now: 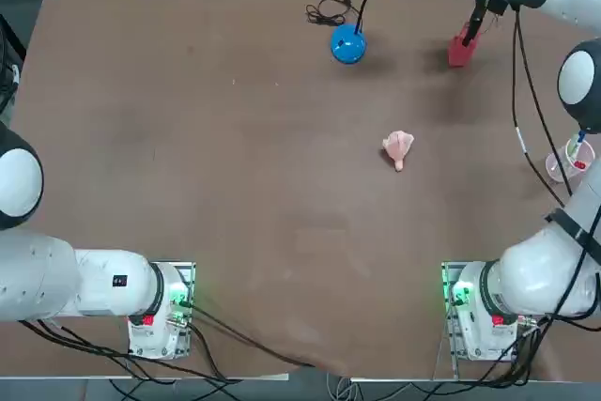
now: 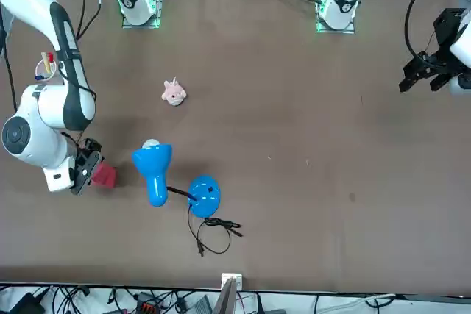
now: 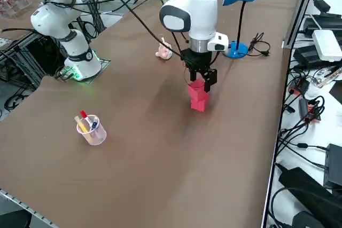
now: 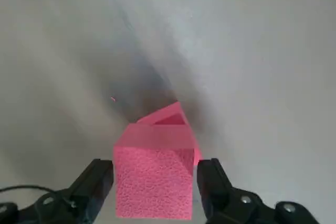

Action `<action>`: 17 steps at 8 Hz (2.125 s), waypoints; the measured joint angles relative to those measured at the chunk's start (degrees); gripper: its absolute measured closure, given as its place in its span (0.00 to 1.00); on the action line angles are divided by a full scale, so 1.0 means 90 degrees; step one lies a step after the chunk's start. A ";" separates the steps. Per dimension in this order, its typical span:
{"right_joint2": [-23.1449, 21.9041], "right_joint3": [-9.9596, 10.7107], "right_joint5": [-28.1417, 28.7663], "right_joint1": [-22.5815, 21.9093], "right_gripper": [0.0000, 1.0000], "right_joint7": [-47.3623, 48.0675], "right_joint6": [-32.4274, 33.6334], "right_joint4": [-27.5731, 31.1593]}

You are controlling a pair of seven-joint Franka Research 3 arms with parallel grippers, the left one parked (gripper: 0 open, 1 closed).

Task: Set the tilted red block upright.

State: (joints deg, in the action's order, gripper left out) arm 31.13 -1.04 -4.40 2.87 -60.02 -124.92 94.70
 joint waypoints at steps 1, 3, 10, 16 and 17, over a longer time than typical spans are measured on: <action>0.0013 0.0000 -0.0001 0.0000 0.02 0.0000 0.0000 0.0004; 0.0060 0.0005 -0.0004 0.0008 0.02 0.0000 -0.0002 0.0012; 0.0099 0.0008 -0.0174 0.0037 0.25 0.0235 -0.0037 -0.0024; -0.0234 0.0016 0.0351 0.0100 0.32 0.4266 0.1007 -0.0413; -0.0200 0.0027 0.0682 0.0205 0.32 0.4995 0.1014 -0.0411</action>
State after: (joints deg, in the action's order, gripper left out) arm 29.34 -0.80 1.74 4.71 -15.06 -115.79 90.99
